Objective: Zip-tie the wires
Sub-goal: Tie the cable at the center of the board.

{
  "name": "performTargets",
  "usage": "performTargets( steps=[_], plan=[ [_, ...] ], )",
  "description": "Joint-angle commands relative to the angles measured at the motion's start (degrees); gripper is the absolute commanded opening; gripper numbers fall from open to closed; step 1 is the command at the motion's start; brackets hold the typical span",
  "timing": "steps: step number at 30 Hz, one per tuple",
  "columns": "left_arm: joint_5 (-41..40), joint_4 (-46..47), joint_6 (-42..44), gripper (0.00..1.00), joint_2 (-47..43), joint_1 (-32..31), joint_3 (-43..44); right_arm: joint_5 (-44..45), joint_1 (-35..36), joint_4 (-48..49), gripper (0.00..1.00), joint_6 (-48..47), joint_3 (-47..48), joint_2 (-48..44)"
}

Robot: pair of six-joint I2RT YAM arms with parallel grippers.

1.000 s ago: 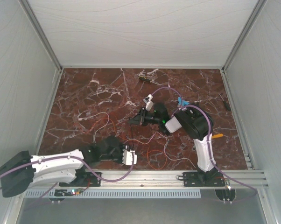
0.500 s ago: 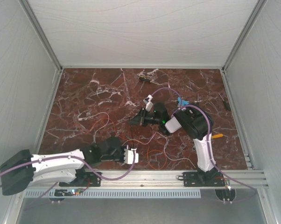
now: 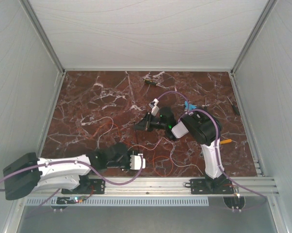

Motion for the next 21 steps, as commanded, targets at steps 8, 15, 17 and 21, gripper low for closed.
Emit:
performTargets(
  steps=[8, 15, 17, 21],
  plan=[
    [-0.9, 5.5, -1.6, 0.38, 4.0, -0.5, 3.4, -0.9, -0.3, 2.0, 0.00, 0.9, 0.9, 0.8],
    [-2.5, 6.9, -1.4, 0.28, 6.3, -0.7, 3.8, -1.2, -0.3, 2.0, 0.00, 1.2, 1.1, 1.0],
    [-2.7, 7.3, -1.5, 0.22, 6.0, -0.7, 3.7, -1.3, -0.3, 2.0, 0.00, 1.3, 1.1, 1.1],
    [-3.9, 6.8, -0.7, 0.00, 5.9, -0.7, 4.5, -1.4, -0.2, 2.1, 0.00, 1.4, 1.1, 1.1]
  ],
)
